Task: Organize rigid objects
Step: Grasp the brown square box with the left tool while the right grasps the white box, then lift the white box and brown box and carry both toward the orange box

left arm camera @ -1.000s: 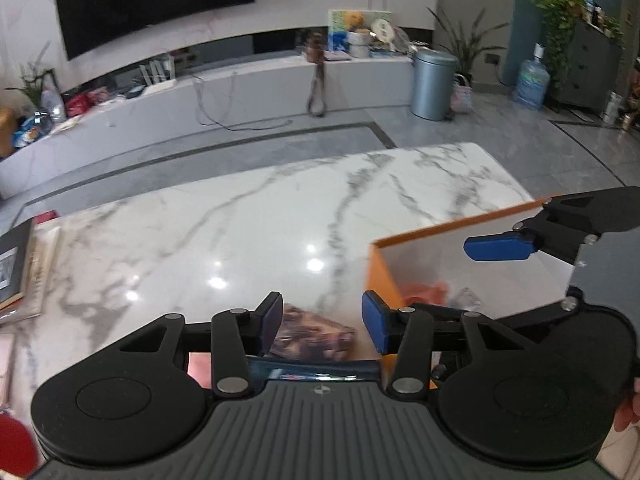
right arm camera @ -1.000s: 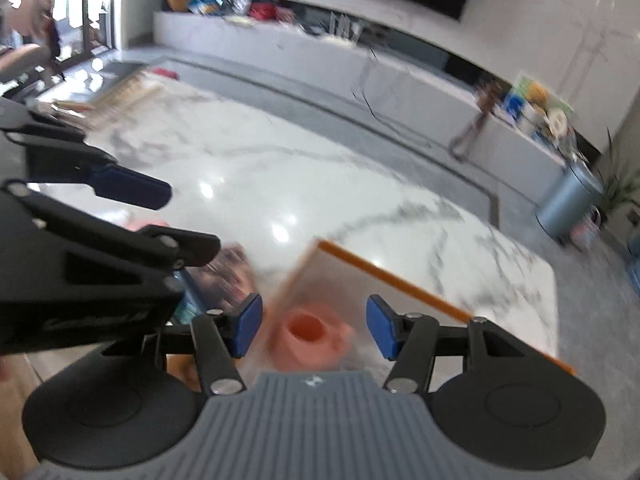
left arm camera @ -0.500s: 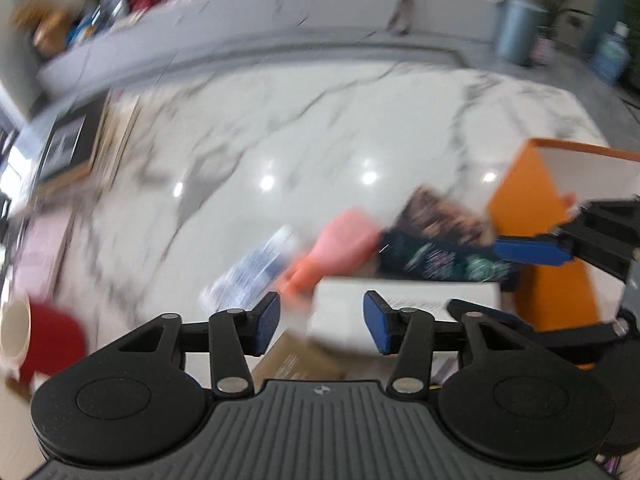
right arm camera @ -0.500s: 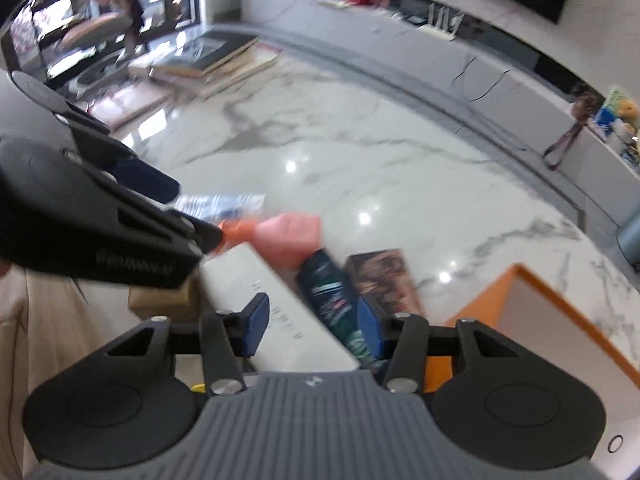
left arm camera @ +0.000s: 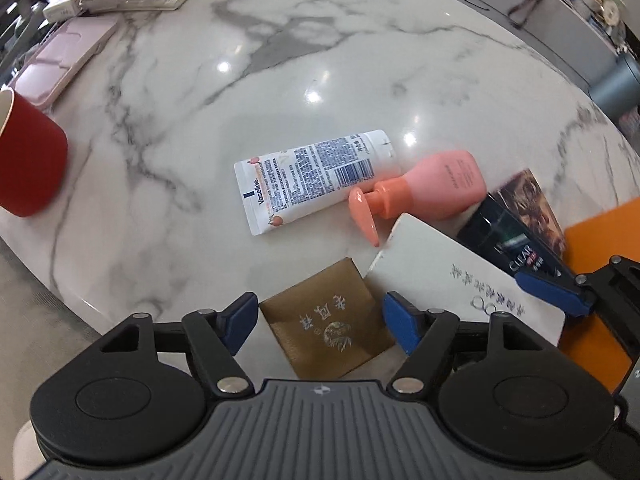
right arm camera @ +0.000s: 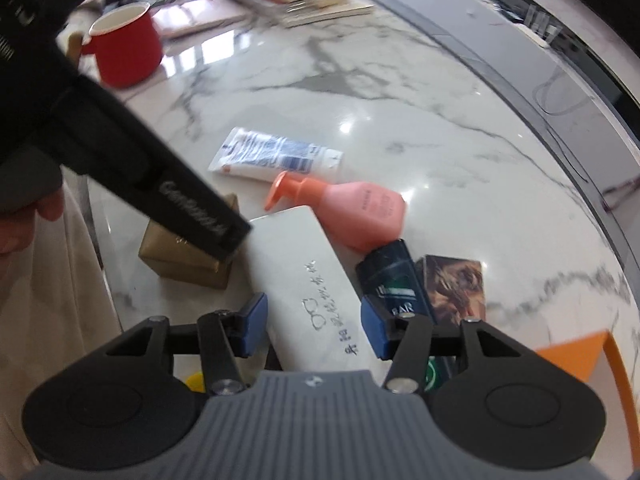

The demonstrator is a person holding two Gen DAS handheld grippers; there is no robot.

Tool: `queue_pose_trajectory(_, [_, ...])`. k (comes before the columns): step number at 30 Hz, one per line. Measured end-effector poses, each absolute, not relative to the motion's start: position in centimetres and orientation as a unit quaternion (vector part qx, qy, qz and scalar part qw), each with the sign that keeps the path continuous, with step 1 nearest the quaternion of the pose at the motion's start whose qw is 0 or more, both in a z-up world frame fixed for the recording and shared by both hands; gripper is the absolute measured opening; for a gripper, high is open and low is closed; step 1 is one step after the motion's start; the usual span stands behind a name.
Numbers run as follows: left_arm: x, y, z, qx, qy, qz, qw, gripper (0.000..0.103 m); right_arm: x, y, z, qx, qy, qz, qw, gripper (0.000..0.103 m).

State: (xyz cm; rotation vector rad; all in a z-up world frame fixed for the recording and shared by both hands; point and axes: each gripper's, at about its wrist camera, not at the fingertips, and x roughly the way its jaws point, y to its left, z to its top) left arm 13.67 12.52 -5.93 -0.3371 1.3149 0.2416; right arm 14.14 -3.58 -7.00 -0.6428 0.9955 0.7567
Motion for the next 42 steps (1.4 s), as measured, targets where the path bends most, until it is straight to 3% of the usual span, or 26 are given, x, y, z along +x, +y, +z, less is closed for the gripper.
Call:
queue_pose_trajectory(3, [13.8, 12.6, -6.6, -0.157, 0.607, 0.116, 0.77, 0.084, 14.5, -3.1, -7.7, -0.31, 0.461, 0.358, 0.75, 0.053])
queue_pose_trajectory(7, [14.1, 12.3, -7.1, -0.145, 0.611, 0.113, 0.77, 0.085, 15.1, -2.5, -8.3, -0.314, 0.462, 0.363, 0.746, 0.06])
queue_pose_trajectory(22, [14.5, 12.1, -9.1, -0.134, 0.628, 0.105, 0.759, 0.084, 16.7, -1.4, -10.8, -0.331, 0.488, 0.374, 0.716, 0.067])
queue_pose_trajectory(33, [14.9, 10.4, -9.2, -0.082, 0.626, 0.104, 0.768, 0.077, 16.2, -0.8, -11.3, -0.344, 0.487, 0.367, 0.714, 0.061])
queue_pose_trajectory(42, [14.3, 11.2, -8.2, -0.111, 0.604, 0.093, 0.783, 0.073, 15.6, -0.5, -10.1, -0.345, 0.473, 0.361, 0.726, 0.061])
